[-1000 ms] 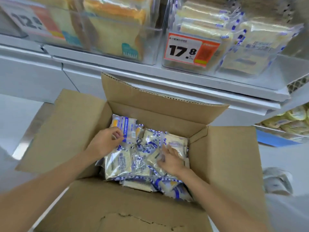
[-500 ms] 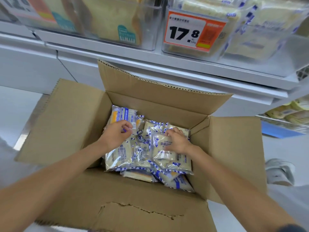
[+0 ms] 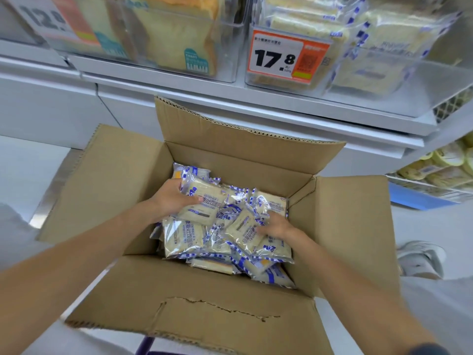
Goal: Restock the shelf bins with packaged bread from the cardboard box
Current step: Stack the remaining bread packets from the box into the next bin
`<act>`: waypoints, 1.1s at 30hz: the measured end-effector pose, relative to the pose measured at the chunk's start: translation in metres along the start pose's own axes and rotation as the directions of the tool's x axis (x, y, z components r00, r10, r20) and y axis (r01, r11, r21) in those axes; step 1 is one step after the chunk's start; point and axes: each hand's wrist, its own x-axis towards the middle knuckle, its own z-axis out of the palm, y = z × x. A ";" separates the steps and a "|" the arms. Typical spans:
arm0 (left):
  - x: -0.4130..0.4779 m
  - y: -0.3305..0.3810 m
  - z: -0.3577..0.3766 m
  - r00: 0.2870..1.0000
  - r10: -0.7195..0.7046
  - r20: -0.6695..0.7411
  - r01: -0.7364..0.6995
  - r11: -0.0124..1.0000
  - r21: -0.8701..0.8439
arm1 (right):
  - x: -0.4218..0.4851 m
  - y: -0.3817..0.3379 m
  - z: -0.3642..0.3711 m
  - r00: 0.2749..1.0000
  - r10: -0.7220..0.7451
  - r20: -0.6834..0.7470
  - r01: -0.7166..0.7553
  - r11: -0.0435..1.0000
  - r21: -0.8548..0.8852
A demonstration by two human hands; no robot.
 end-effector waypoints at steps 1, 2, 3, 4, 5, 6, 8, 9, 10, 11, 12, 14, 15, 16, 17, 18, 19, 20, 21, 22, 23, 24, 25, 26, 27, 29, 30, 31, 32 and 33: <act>0.002 -0.005 -0.002 1.000 0.011 0.008 -0.011 1.000 -0.002 | 0.002 0.004 0.009 1.000 0.019 0.005 -0.019 0.999 -0.039; 0.003 -0.009 -0.003 1.000 0.021 0.007 -0.021 1.000 -0.013 | 0.003 0.006 0.016 1.000 0.016 -0.020 -0.017 0.998 -0.066; 0.002 -0.010 -0.005 1.000 0.021 0.002 -0.021 1.000 -0.024 | 0.005 0.007 0.022 0.999 -0.003 -0.049 -0.001 0.997 -0.080; 0.002 -0.009 -0.006 1.000 0.018 0.006 -0.017 0.999 -0.034 | 0.006 0.007 0.026 0.997 -0.034 -0.068 0.029 0.997 -0.073; -0.004 -0.004 -0.005 1.000 0.024 0.008 -0.023 0.998 -0.055 | 0.006 0.007 0.031 0.996 -0.060 -0.067 0.056 0.997 -0.058; -0.007 0.000 -0.004 1.000 0.025 0.014 -0.024 0.997 -0.074 | 0.004 0.005 0.032 0.994 -0.093 -0.054 0.093 0.996 -0.009; -0.008 0.003 -0.001 0.998 0.057 0.018 -0.055 0.993 -0.106 | -0.001 0.000 0.033 0.988 -0.154 -0.022 0.155 0.967 0.202; -0.010 0.006 0.000 0.997 0.077 0.008 -0.075 0.991 -0.114 | -0.006 -0.004 0.030 0.979 -0.197 -0.047 0.202 0.937 0.285; -0.012 0.007 0.000 0.995 0.098 -0.006 -0.098 0.988 -0.121 | -0.013 -0.012 0.023 0.966 -0.245 -0.085 0.259 0.909 0.326; -0.013 0.008 0.000 0.993 0.114 -0.011 -0.114 0.985 -0.127 | -0.019 -0.020 0.014 0.945 -0.301 -0.126 0.325 0.889 0.322; -0.015 0.009 -0.002 0.992 0.125 -0.015 -0.126 0.983 -0.135 | -0.027 -0.028 0.003 0.918 -0.361 -0.163 0.394 0.875 0.282; -0.022 0.020 -0.006 0.987 0.157 -0.013 -0.158 0.985 -0.073 | -0.047 -0.047 -0.022 0.853 -0.484 -0.195 0.513 0.846 0.147; -0.026 0.028 -0.007 0.984 0.177 0.008 -0.177 0.984 -0.021 | -0.058 -0.057 -0.032 0.816 -0.545 -0.194 0.566 0.821 0.072; -0.032 0.039 -0.006 0.979 0.197 0.046 -0.198 0.980 0.022 | -0.071 -0.069 -0.043 0.775 -0.603 -0.189 0.616 0.788 0.012; -0.040 0.050 -0.003 0.971 0.222 0.090 -0.228 0.971 0.067 | -0.084 -0.081 -0.051 0.742 -0.642 -0.194 0.651 0.758 -0.019; -0.049 0.063 0.002 0.957 0.252 0.144 -0.267 0.958 0.099 | -0.098 -0.093 -0.058 0.717 -0.665 -0.210 0.678 0.735 -0.015; -0.057 0.074 0.007 0.940 0.282 0.193 -0.306 0.946 0.109 | -0.111 -0.102 -0.065 0.693 -0.682 -0.236 0.703 0.711 0.008; -0.065 0.085 0.012 0.923 0.314 0.223 -0.343 0.933 0.110 | -0.125 -0.109 -0.072 0.668 -0.694 -0.267 0.727 0.685 0.038; -0.074 0.096 0.016 0.904 0.354 0.238 -0.385 0.918 0.099 | -0.137 -0.113 -0.080 0.641 -0.703 -0.309 0.750 0.658 0.059; -0.079 0.104 0.018 0.891 0.389 0.235 -0.418 0.905 0.083 | -0.150 -0.115 -0.088 0.616 -0.705 -0.352 0.767 0.639 0.064; -0.085 0.114 0.020 0.882 0.419 0.216 -0.441 0.895 0.062 | -0.160 -0.113 -0.097 0.601 -0.703 -0.380 0.773 0.632 0.054; -0.093 0.124 0.020 0.873 0.453 0.182 -0.465 0.885 0.029 | -0.171 -0.112 -0.107 0.595 -0.709 -0.379 0.770 0.638 0.018; -0.098 0.135 0.019 0.864 0.483 0.145 -0.489 0.872 0.006 | -0.181 -0.109 -0.118 0.605 -0.718 -0.345 0.754 0.655 -0.041; -0.105 0.147 0.018 0.850 0.517 0.106 -0.518 0.855 -0.020 | -0.190 -0.108 -0.129 0.632 -0.719 -0.289 0.724 0.681 -0.112; -0.112 0.160 0.017 0.835 0.543 0.086 -0.543 0.839 -0.031 | -0.200 -0.106 -0.140 0.657 -0.712 -0.248 0.688 0.700 -0.190; -0.124 0.190 0.017 0.801 0.596 0.056 -0.596 0.803 -0.019 | -0.220 -0.106 -0.162 0.646 -0.713 -0.272 0.626 0.699 -0.345; -0.133 0.206 0.018 0.780 0.624 0.045 -0.625 0.781 -0.004 | -0.233 -0.107 -0.174 0.616 -0.725 -0.309 0.605 0.686 -0.404; -0.138 0.222 0.021 0.752 0.659 0.026 -0.659 0.752 0.017 | -0.244 -0.108 -0.187 0.582 -0.737 -0.344 0.590 0.674 -0.445; -0.146 0.239 0.022 0.719 0.695 -0.008 -0.694 0.718 0.049 | -0.257 -0.109 -0.201 0.541 -0.753 -0.375 0.581 0.657 -0.481; -0.151 0.256 0.023 0.685 0.727 -0.038 -0.722 0.685 0.099 | -0.270 -0.109 -0.217 0.491 -0.770 -0.407 0.567 0.638 -0.522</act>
